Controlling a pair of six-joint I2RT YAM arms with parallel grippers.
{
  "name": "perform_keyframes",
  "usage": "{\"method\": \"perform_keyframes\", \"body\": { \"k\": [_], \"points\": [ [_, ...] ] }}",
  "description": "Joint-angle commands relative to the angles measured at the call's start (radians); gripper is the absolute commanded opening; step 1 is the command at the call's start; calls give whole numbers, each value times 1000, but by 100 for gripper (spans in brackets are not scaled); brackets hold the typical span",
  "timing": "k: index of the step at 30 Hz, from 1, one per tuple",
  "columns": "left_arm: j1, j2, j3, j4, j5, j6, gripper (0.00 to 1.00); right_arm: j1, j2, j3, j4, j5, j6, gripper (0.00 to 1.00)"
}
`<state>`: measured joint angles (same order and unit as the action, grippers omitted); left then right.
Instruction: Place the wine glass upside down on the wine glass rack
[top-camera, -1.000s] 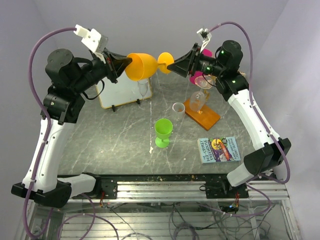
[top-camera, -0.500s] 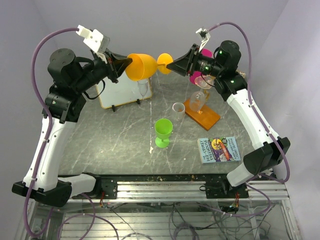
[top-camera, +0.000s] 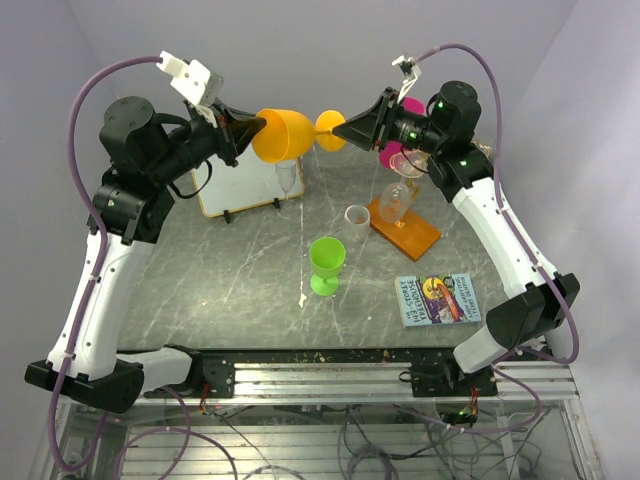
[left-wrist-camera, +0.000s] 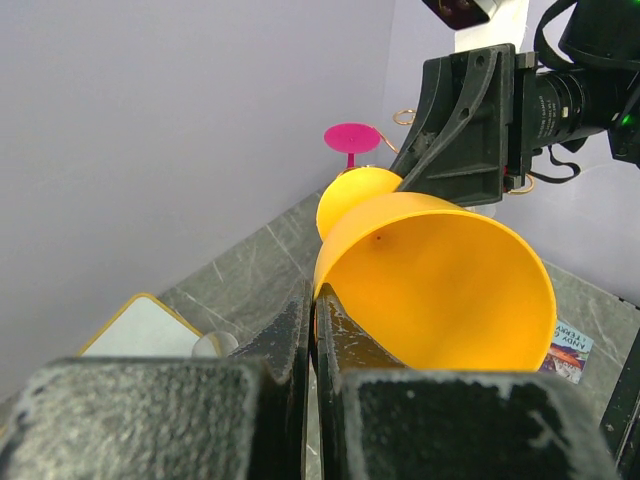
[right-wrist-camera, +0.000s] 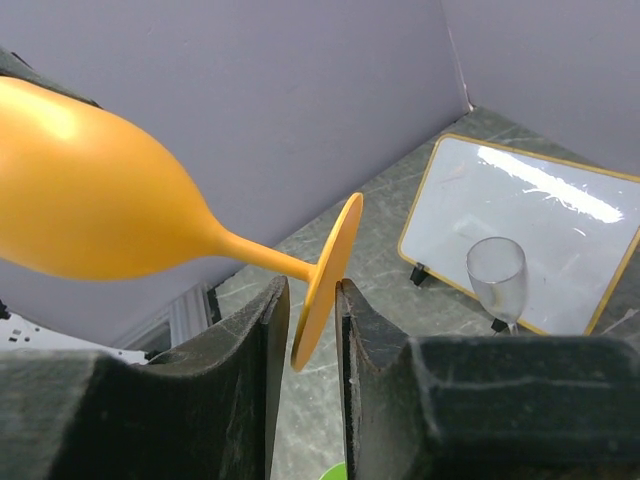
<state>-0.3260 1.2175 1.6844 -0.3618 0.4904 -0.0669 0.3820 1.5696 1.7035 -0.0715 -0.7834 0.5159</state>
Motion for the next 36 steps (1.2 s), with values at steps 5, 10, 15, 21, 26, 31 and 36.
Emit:
{"method": "perform_keyframes", "body": {
  "k": [5,10,15,21,26,31,36],
  "points": [
    [-1,-3,1,47,-14,12,7,16,0,-26,10,49,-5,25],
    [-1,-1,3,47,-14,15,7,21,-1,-27,3,57,-8,25],
    [-1,2,3,45,-14,19,7,26,4,-24,7,52,-1,22],
    [-1,-5,-6,35,-20,33,7,25,-3,2,-45,120,-53,0],
    [2,-27,-40,33,-17,7,20,12,-13,16,-88,171,-116,0],
    [6,-61,-67,14,-36,17,40,-22,-31,20,-106,190,-159,0],
    [13,-117,-100,-26,-83,53,65,-88,-66,30,-125,191,-199,0]
  ]
}}
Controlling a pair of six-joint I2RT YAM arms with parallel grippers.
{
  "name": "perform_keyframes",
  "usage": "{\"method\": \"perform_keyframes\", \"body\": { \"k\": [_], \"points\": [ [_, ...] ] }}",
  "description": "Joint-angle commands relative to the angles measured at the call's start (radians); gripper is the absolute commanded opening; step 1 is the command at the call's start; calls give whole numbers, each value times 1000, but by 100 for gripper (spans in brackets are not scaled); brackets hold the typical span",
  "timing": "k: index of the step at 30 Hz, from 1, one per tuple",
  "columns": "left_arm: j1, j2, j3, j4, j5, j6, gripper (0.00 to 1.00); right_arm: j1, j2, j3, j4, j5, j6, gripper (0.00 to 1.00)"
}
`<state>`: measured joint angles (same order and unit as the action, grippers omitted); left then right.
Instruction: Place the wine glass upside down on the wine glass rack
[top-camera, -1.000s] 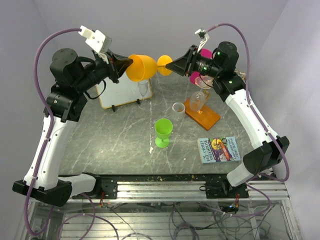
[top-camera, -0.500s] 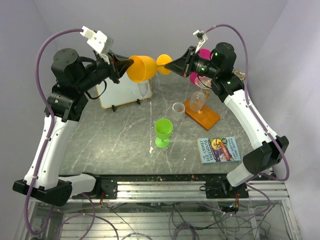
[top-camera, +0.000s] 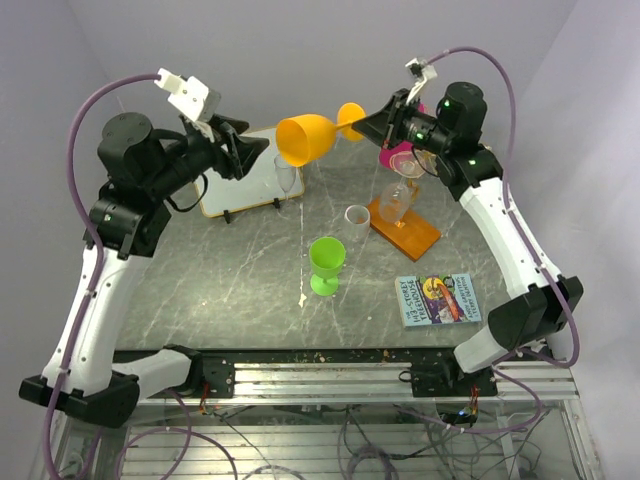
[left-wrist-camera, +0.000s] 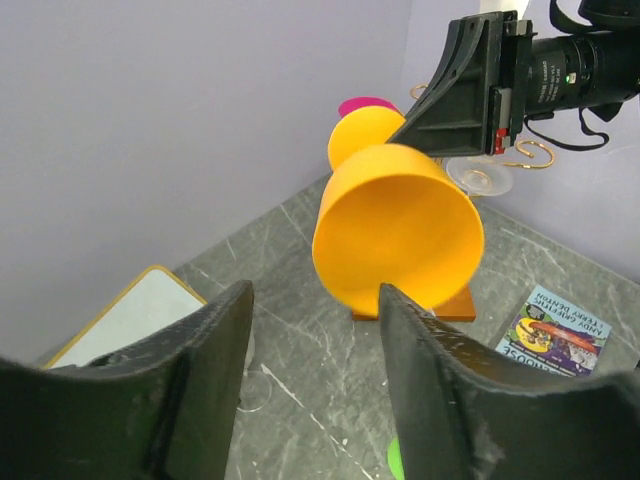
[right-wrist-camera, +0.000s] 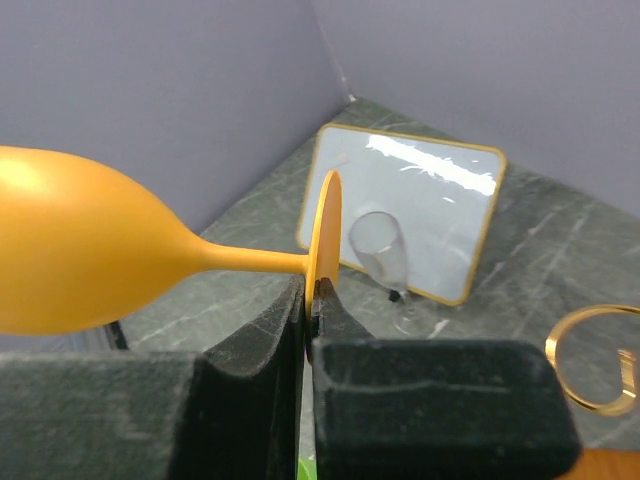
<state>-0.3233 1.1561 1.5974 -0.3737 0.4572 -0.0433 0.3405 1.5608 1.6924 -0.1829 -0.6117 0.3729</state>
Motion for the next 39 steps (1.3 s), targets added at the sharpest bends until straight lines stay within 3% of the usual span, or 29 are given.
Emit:
{"method": "perform_keyframes", "body": {
  "k": [1,6,15,27,39],
  "points": [
    [12,-66,-17,-23,-58,37,69,-60,-64,46,-22,21,-68,0],
    [19,-119,-41,-68,-104,79,85,-138,-107,91,-71,48,-146,0],
    [33,-225,-132,-161,-224,167,99,-252,-192,164,-234,267,-439,0],
    [54,-252,-180,-308,-243,260,100,-370,-239,156,-248,642,-673,0],
    [75,-233,-197,-351,-169,300,100,-371,-88,258,-223,996,-818,0]
  ]
}}
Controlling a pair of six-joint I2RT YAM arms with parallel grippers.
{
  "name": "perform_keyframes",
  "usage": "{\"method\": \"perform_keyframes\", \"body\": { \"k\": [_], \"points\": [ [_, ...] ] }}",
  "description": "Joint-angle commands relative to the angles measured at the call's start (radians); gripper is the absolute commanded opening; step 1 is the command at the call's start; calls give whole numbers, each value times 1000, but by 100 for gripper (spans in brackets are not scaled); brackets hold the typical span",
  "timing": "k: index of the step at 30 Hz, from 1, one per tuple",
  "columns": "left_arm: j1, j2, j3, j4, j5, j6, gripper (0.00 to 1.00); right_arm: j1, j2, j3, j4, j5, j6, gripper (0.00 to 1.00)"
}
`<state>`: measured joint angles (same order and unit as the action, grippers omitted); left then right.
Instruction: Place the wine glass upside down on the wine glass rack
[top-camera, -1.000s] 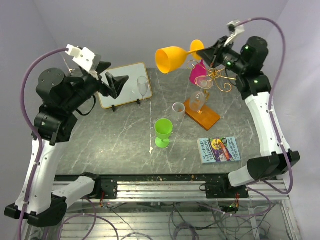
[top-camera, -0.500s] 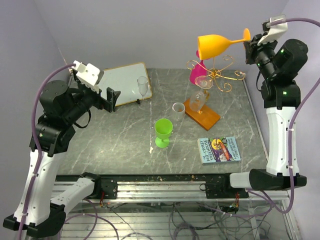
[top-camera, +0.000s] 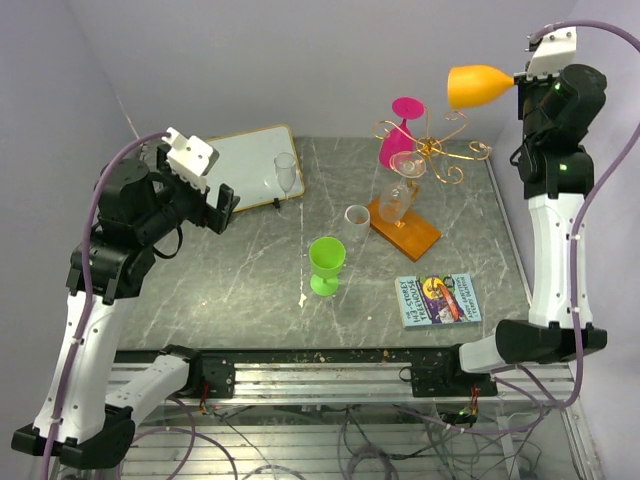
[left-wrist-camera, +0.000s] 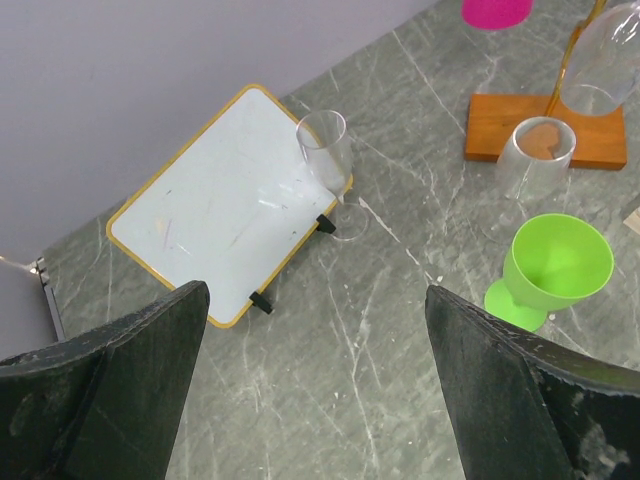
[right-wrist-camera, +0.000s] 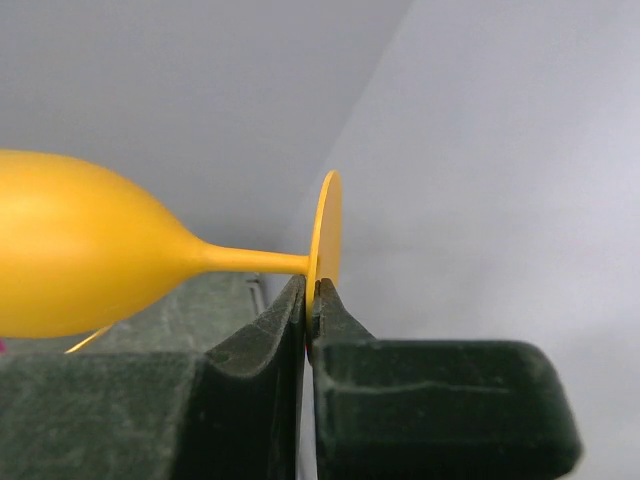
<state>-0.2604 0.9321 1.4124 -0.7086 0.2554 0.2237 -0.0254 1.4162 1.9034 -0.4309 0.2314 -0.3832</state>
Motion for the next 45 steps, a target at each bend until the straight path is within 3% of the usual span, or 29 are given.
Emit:
{"method": "perform_keyframes", "body": {
  "k": [1,10,16,22,27,36,45],
  "points": [
    [12,-12,-16,-13,34,41,100,-5,75,60,27,171,-65,0],
    [32,-16,-21,-3,67,47,100,-1,292,215,61,353,-134,0],
    [41,-15,-22,-1,83,51,100,30,345,161,178,388,-255,0],
    [47,-13,-22,-2,112,47,99,61,278,-86,442,273,-433,0],
    [54,-12,-19,-2,131,39,98,73,252,-191,539,167,-591,0],
    [74,-5,-18,8,158,22,97,72,238,-242,507,-51,-800,0],
    [86,0,-21,9,172,19,96,71,247,-199,408,-217,-902,0]
  ]
}}
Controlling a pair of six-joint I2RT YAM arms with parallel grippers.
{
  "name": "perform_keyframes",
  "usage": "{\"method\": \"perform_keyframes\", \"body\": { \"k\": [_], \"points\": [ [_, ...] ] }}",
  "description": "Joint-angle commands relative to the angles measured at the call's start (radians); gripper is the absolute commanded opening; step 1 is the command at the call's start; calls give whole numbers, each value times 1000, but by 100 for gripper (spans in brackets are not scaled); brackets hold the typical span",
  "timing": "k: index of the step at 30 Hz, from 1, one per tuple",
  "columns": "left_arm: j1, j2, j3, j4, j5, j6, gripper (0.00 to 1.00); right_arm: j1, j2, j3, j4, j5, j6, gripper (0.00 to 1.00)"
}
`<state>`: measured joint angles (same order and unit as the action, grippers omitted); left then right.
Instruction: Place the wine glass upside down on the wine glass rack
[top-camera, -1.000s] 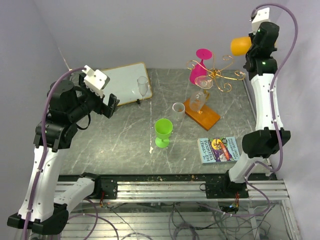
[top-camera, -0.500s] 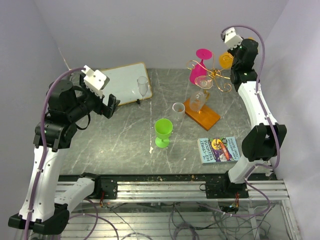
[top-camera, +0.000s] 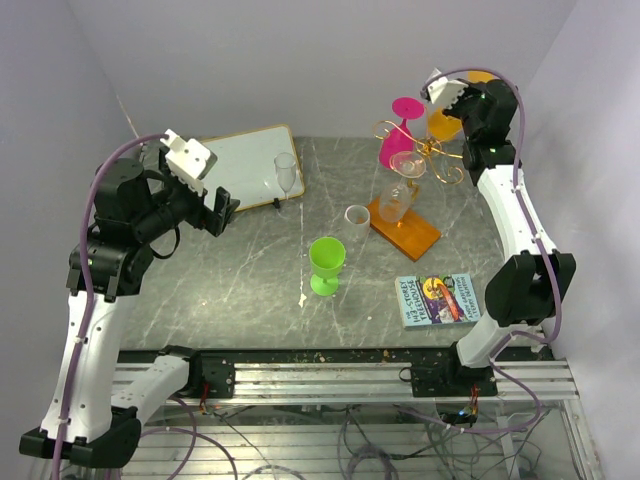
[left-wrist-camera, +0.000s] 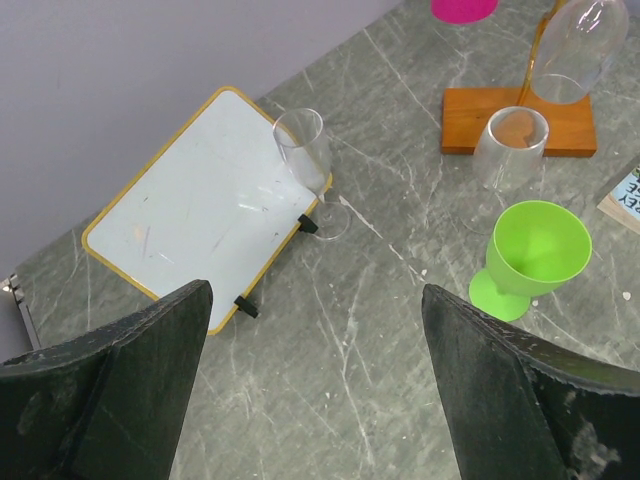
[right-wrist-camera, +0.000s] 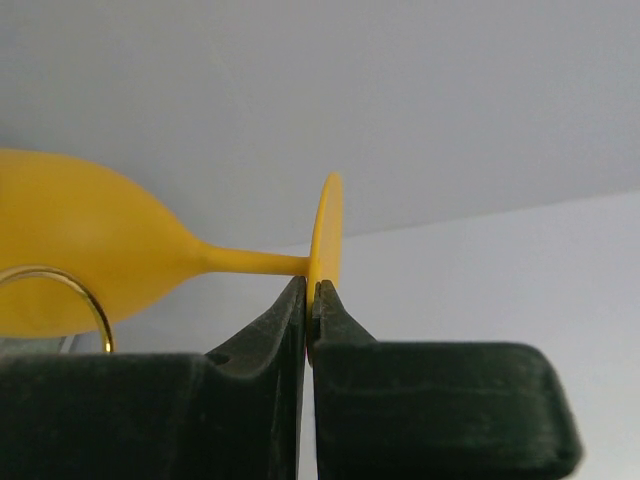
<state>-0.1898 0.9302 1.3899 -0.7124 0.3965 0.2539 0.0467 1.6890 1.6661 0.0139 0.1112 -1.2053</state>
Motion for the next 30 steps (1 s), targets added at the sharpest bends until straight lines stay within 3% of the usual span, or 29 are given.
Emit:
{"method": "perform_keyframes", "body": {
  "k": [1,11,30],
  "points": [
    [16,3,3,12,31,-12,96,-1,-21,47,-50,-110,-85,0],
    [30,8,-3,17,53,-23,96,-2,-2,115,-246,-240,-217,0],
    [46,18,-11,32,78,-45,95,-1,30,234,-500,-352,-458,0]
  ]
}}
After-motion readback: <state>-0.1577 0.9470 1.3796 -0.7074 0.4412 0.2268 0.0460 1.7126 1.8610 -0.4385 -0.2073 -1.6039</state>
